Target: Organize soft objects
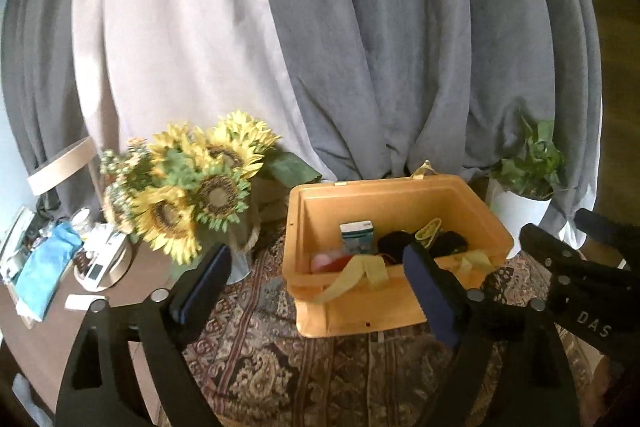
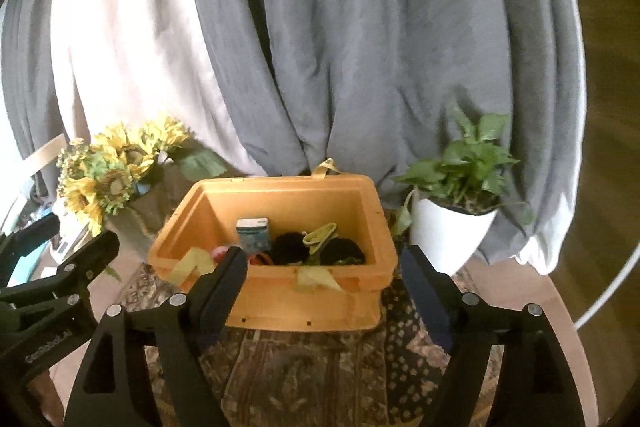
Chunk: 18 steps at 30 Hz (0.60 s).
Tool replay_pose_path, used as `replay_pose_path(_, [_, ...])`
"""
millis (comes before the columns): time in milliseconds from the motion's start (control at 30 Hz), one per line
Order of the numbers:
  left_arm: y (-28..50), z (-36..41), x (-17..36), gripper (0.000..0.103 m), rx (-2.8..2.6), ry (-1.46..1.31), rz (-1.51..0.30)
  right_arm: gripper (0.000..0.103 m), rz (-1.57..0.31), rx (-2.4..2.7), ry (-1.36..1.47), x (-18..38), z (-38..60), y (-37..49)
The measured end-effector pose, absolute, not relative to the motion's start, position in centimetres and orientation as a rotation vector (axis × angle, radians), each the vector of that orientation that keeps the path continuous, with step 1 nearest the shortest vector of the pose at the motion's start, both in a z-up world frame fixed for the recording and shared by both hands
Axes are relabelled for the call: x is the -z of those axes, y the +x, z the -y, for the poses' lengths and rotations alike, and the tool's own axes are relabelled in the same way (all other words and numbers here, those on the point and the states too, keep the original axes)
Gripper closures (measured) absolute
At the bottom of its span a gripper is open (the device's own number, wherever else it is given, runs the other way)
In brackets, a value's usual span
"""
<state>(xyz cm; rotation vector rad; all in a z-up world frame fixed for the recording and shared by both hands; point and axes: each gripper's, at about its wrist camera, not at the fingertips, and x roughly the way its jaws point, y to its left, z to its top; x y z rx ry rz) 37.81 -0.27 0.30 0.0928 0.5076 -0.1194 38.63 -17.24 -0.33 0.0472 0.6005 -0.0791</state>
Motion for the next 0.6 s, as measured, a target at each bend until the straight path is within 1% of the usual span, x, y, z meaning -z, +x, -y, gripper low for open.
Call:
replay_pose_path(100, [35.3, 0.1, -0.6, 0.006, 0.108, 0.081, -0.494, 0.021, -0.576, 0.091, 0.044, -0.2, 17.3, 36.4])
replay_pose_path(167, [33.8, 0.1, -0.7, 0.0, 0.098, 0.077, -0.488, 0.021, -0.571, 0.088, 0.046, -0.4, 17.4, 34.9])
replay_pose_path(600, [22.2, 0.7, -1.3, 0.0, 0.064, 0.086, -0.427, 0.02, -0.557, 0.088, 0.052, -1.0, 18.8, 24.2])
